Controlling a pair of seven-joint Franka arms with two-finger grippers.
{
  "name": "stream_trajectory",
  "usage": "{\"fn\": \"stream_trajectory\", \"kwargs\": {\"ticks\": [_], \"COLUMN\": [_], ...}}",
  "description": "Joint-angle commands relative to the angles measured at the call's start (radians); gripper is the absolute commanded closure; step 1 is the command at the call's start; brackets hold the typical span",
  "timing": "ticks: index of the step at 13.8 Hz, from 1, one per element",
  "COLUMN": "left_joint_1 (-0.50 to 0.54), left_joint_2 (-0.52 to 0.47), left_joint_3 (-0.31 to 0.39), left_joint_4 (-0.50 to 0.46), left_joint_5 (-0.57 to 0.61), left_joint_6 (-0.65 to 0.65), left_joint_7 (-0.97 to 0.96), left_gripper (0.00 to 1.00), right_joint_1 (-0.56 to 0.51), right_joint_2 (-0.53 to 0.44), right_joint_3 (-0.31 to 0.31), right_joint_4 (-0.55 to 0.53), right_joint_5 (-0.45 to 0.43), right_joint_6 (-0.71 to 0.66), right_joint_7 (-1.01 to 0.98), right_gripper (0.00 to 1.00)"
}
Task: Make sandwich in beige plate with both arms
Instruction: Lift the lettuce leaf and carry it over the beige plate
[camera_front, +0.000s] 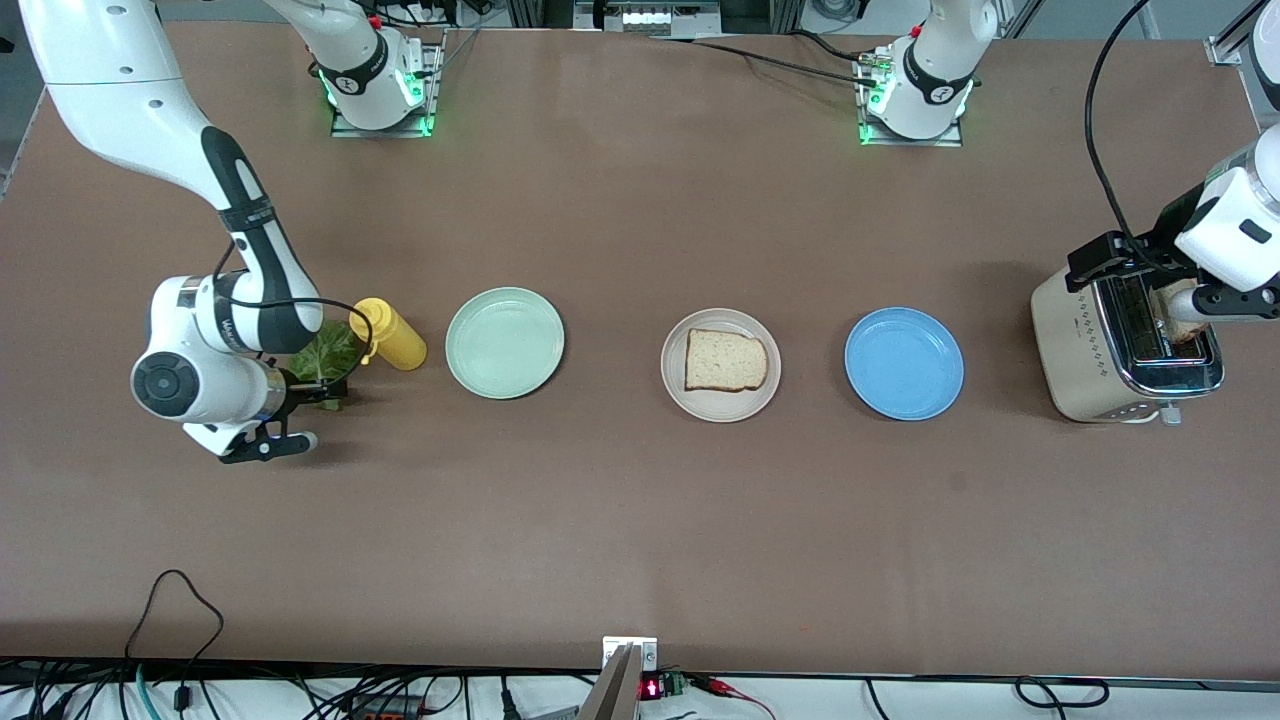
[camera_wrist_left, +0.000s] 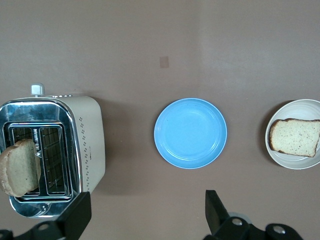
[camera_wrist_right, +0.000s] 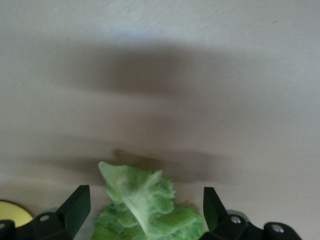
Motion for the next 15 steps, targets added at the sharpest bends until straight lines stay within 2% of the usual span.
{"fn": "stream_trajectory", "kwargs": {"ticks": [1,2,3,4,5,6,7,8,13,15], "left_joint_1": [0.000,0.000,0.002,0.002,0.002,0.002,0.002,0.002,0.002,0.002], "left_joint_2": [0.000,0.000,0.000,0.000,0.000,0.000,0.000,0.000,0.000,0.000], "left_joint_3": [-0.002,-0.002,-0.002,-0.002,-0.002,-0.002,-0.002,-0.002,-0.002,-0.002], "left_joint_4": [0.008,0.008,0.006,0.006,0.006,0.006,0.008,0.006,0.006,0.008], "left_joint_5": [-0.004,-0.006,-0.006,-0.006,-0.006,-0.006,-0.006,-0.006,-0.006,-0.006], "left_joint_6": [-0.011,-0.011,-0.011,-0.011,-0.011,-0.011,-0.011,-0.011,-0.011,-0.011], "left_joint_7": [-0.003,-0.003,-0.003,-0.003,-0.003,-0.003,-0.003,-0.002,-0.003,-0.003], "left_gripper": [0.00,0.00,0.00,0.00,0.00,0.00,0.00,0.00,0.00,0.00], "right_joint_1": [0.024,0.024,0.022,0.021,0.021,0.021,0.021,0.021,0.019,0.019], "right_joint_2": [-0.011,-0.011,-0.011,-0.011,-0.011,-0.011,-0.011,-0.011,-0.022,-0.054], "right_joint_3": [-0.001,-0.001,-0.001,-0.001,-0.001,-0.001,-0.001,-0.001,-0.001,0.001], "right_joint_4": [-0.034,-0.034,-0.034,-0.032,-0.032,-0.029,-0.028,-0.028,-0.021,-0.021], "right_joint_5": [-0.053,-0.061,-0.061,-0.061,-0.061,-0.061,-0.061,-0.059,-0.059,-0.059], "right_joint_6": [0.004,0.002,0.002,0.002,0.002,0.002,0.002,0.001,-0.001,-0.033], "right_joint_7": [0.010,-0.007,-0.040,-0.065,-0.070,-0.071,-0.070,-0.070,-0.073,-0.075], "right_gripper": [0.00,0.00,0.15,0.45,0.70,0.86,0.95,1.00,1.00,1.00]}}
